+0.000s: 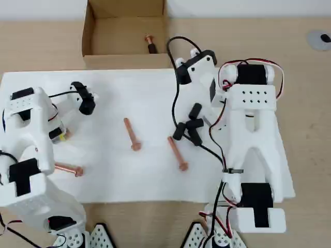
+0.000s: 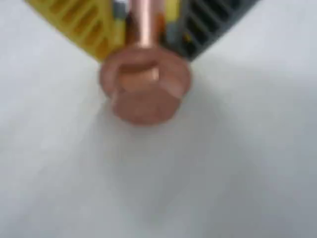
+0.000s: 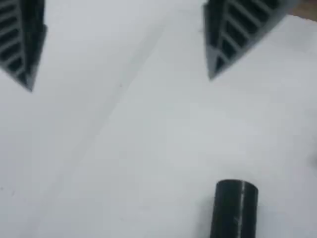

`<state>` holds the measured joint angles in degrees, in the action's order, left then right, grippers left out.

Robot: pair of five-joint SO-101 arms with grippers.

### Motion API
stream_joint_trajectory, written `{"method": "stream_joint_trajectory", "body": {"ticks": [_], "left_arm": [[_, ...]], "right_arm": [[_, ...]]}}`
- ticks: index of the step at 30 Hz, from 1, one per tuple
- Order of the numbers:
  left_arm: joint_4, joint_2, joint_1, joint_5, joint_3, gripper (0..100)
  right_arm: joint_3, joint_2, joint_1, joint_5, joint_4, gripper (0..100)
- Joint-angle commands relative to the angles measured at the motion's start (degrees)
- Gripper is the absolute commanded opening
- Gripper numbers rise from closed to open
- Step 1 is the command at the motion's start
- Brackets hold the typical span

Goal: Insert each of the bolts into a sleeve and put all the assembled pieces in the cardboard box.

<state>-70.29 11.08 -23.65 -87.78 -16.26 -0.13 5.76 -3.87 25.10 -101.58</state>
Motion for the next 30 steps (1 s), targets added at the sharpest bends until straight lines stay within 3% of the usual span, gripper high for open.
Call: {"method": "stream_joint_trajectory", "body": {"ticks": [1, 5, 9, 11, 16, 18, 22, 30], "left_arm": [[-5.10, -0.31, 0.26, 2.02, 9.23, 1], [-16.18, -0.31, 0.26, 2.73, 18.46, 1], [-20.92, -0.22, 0.26, 11.78, 24.70, 1], [-20.84, -0.22, 1.32, 20.75, 25.14, 1], [-16.00, -0.31, 2.99, 53.19, 24.79, 1], [-13.10, -0.31, 1.67, 62.77, 24.79, 1], [-10.29, -0.22, -0.97, 75.96, 24.18, 1], [-4.66, -0.22, -4.48, 89.58, 15.56, 1]], "right_arm": [[-0.04, 2.33, 1.01, -0.79, -0.88, 26.7], [-0.13, 2.33, 1.01, -0.79, -0.88, 26.7], [-0.13, 2.33, 0.57, -0.70, -0.88, 26.7], [0.04, 2.33, -1.36, -0.70, -0.88, 26.7], [4.53, 2.07, -10.59, -1.32, -0.35, 26.7], [6.02, 1.27, -11.82, -7.12, 3.16, 26.7], [6.37, -0.48, -9.45, -16.88, 12.04, 26.8], [5.93, -13.32, -9.01, -29.10, 16.09, 26.9]]}}
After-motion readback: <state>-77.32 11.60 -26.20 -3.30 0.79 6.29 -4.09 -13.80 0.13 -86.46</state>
